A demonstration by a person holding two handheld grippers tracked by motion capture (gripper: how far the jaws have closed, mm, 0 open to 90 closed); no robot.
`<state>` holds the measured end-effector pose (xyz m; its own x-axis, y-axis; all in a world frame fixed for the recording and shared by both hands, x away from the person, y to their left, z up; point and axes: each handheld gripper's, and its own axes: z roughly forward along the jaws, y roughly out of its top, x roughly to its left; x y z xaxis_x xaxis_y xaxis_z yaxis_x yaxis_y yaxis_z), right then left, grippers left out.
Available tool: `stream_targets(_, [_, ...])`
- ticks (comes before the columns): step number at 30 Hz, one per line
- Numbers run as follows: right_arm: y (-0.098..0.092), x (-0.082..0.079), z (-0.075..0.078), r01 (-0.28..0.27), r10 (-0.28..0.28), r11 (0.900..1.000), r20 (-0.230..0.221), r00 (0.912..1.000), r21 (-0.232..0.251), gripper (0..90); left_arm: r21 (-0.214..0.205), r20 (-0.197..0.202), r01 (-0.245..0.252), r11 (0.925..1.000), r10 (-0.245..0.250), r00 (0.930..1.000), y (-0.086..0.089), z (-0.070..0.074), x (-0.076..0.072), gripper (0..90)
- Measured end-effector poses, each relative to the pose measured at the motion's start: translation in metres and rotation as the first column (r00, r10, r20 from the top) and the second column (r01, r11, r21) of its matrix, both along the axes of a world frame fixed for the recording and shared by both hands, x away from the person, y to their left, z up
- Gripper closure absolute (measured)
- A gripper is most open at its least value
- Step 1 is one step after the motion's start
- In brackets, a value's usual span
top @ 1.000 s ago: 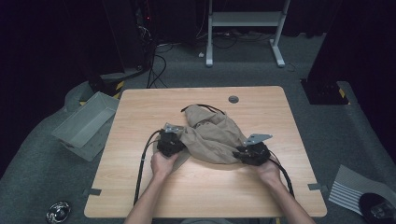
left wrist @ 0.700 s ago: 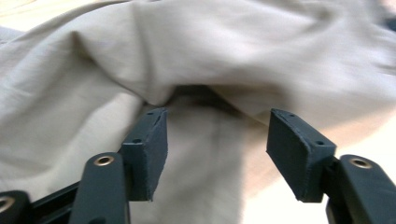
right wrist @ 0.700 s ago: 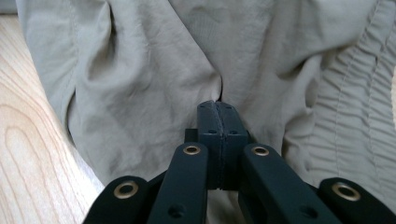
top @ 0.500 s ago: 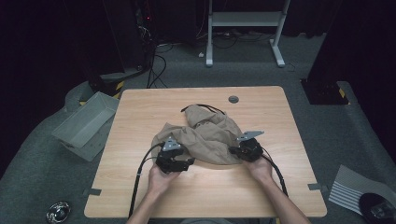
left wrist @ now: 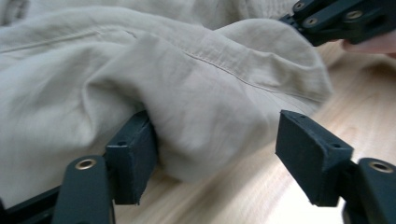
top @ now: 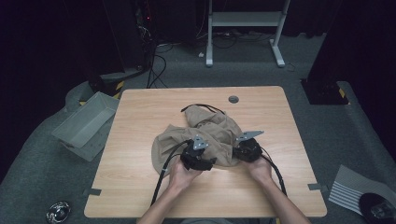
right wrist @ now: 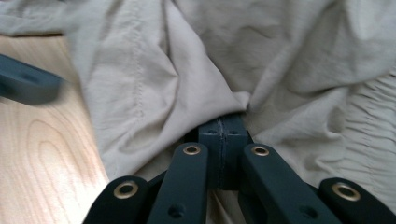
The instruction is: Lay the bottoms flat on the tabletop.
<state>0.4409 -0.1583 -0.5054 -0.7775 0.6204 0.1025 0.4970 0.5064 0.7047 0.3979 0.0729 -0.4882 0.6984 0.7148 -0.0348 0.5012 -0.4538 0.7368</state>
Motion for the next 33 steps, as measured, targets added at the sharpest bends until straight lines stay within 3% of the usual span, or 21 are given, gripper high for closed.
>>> stream_targets(6, [0.008,-0.001,0.000,-0.030,0.030,0.9995,-0.006,0.9995,0.010,90.0,0.074,-0.008,0.002,0.9972,-0.001,1.0000,-0.022,-0.011,0.009,26.3])
stream_targets(10, [0.015,-0.002,0.002,-0.054,0.054,0.9985,-0.008,0.9985,0.011,90.0,0.072,-0.008,0.003,0.9974,-0.002,1.0000,-0.029,-0.012,0.011,25.9])
stream_targets(16, [0.027,-0.001,0.003,-0.080,0.080,0.9968,-0.005,0.9968,0.006,90.0,0.064,-0.020,0.012,0.9979,-0.011,0.9997,-0.032,-0.016,0.018,32.7])
stream_targets(22, [0.029,0.002,0.003,-0.082,0.083,0.9958,-0.023,0.9963,0.040,89.9,0.071,-0.010,0.054,0.9961,-0.053,0.9985,-0.034,-0.016,0.019,51.2])
stream_targets(24, [0.030,0.003,0.004,-0.078,0.079,0.9960,-0.024,0.9966,0.043,89.8,0.085,-0.008,0.066,0.9942,-0.065,0.9978,-0.034,-0.016,0.020,61.6])
stream_targets(25, [0.028,0.005,0.005,-0.072,0.074,0.9951,-0.030,0.9968,0.068,88.7,0.096,-0.009,0.071,0.9928,-0.070,0.9975,-0.034,-0.015,0.020,66.8])
stream_targets(27, [0.026,0.005,0.006,-0.068,0.071,0.9943,-0.028,0.9971,0.081,86.4,0.099,-0.009,0.073,0.9924,-0.072,0.9974,-0.032,-0.013,0.020,70.1])
stream_targets(30, [0.017,0.005,0.012,-0.044,0.047,0.9920,-0.017,0.9988,0.118,70.7,0.043,-0.030,0.057,0.9974,-0.056,0.9980,-0.022,-0.007,0.023,80.5])
stream_targets(31, [0.010,0.001,0.018,-0.031,0.030,0.9922,0.011,0.9995,0.121,65.0,0.021,-0.027,0.046,0.9987,-0.045,0.9986,-0.017,-0.002,0.023,81.6])
stream_targets(33, [0.006,-0.002,0.021,-0.023,0.020,0.9929,0.029,0.9994,0.117,62.5,0.002,-0.025,0.039,0.9992,-0.039,0.9989,-0.013,0.002,0.023,81.9])
